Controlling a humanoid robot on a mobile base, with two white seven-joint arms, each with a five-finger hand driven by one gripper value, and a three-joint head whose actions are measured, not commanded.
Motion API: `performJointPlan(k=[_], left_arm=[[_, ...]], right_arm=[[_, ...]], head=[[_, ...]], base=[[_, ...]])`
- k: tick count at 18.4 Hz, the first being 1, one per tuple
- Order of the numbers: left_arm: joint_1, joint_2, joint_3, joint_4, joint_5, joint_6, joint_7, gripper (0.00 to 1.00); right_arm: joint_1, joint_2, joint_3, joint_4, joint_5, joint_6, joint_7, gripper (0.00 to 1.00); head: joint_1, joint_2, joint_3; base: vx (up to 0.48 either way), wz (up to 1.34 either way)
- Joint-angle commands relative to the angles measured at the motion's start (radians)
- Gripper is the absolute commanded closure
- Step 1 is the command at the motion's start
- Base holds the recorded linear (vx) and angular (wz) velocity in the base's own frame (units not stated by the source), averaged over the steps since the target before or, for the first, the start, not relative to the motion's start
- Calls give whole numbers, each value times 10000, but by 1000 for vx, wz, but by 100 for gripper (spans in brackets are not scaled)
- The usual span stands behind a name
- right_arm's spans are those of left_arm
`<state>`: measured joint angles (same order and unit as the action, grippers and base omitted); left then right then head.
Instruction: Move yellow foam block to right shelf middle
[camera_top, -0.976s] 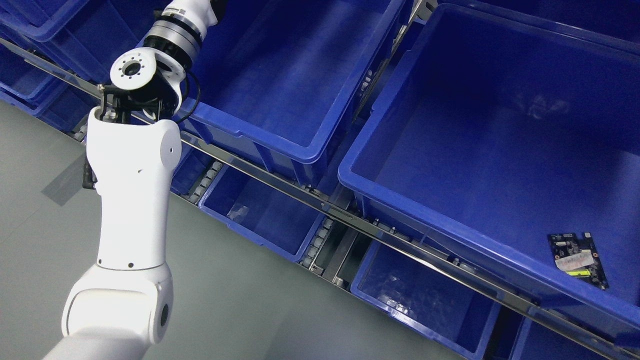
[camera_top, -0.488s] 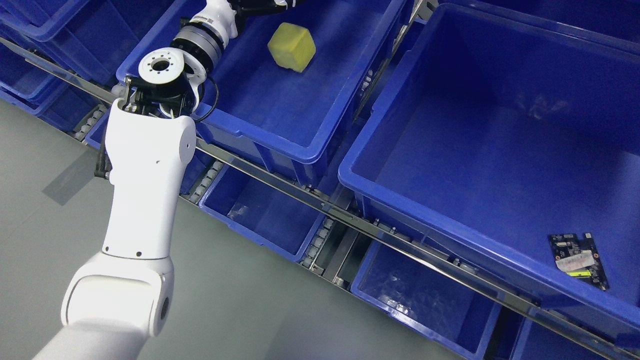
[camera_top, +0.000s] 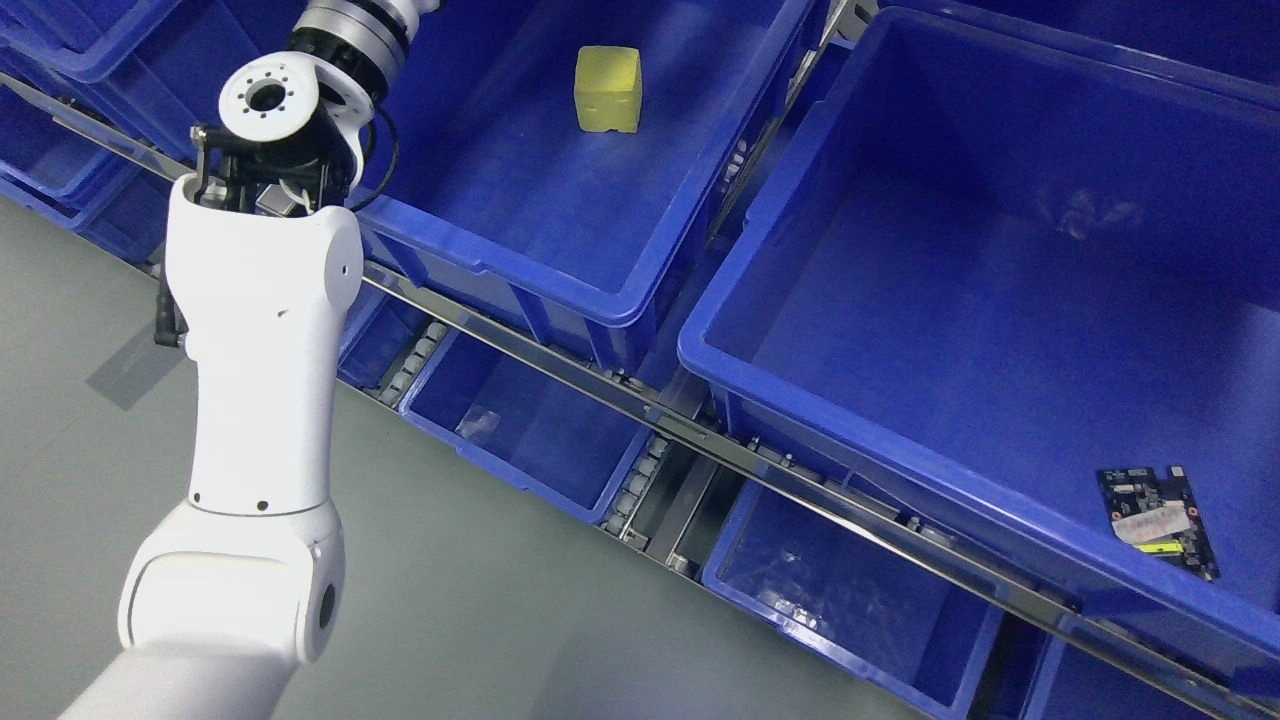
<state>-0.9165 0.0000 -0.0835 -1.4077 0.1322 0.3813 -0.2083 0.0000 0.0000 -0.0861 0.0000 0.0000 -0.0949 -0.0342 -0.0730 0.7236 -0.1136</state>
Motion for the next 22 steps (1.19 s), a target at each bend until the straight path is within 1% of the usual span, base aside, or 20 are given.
performJointPlan(k=[1, 7, 9, 11, 12, 13, 14, 17, 19, 22], left_arm=[[-39, 175, 958, -1248, -18, -24, -18, 0], [114, 175, 958, -1401, -18, 114, -18, 0], [817, 175, 851, -1523, -18, 130, -18, 0], [1416, 175, 713, -1600, -18, -69, 58, 0], [1662, 175, 712, -1616, -18, -541, 73, 0], [2089, 175, 667, -1616, -18, -1669, 74, 0], [2458, 175, 621, -1616, -18, -2455, 74, 0], [3594, 175, 544, -1905, -18, -3839, 58, 0], [4026, 175, 513, -2351, -18, -3982, 58, 0], [4057, 175, 513, -2368, -18, -3477, 58, 0]], right_arm=[[15, -175, 2, -175, 31, -2, 4, 0], [15, -175, -14, -175, 31, -2, 4, 0], [15, -175, 2, -175, 31, -2, 4, 0], [15, -175, -14, -175, 31, -2, 4, 0], [15, -175, 2, -175, 31, -2, 4, 0], [15, -175, 2, -175, 31, -2, 4, 0], [15, -175, 2, -175, 31, -2, 4, 0], [15, -175, 2, -175, 31, -2, 4, 0], [15, -175, 2, -175, 31, -2, 4, 0], [15, -175, 2, -175, 31, -2, 4, 0]], head=[[0, 0, 0], [0, 0, 0], [0, 0, 0], [0, 0, 0], [0, 0, 0], [0, 0, 0], [0, 0, 0], [0, 0, 0], [0, 0, 0], [0, 0, 0]], base=[[0, 0], [0, 0], [0, 0], [0, 0], [0, 0], [0, 0], [0, 0], [0, 0], [0, 0], [0, 0]])
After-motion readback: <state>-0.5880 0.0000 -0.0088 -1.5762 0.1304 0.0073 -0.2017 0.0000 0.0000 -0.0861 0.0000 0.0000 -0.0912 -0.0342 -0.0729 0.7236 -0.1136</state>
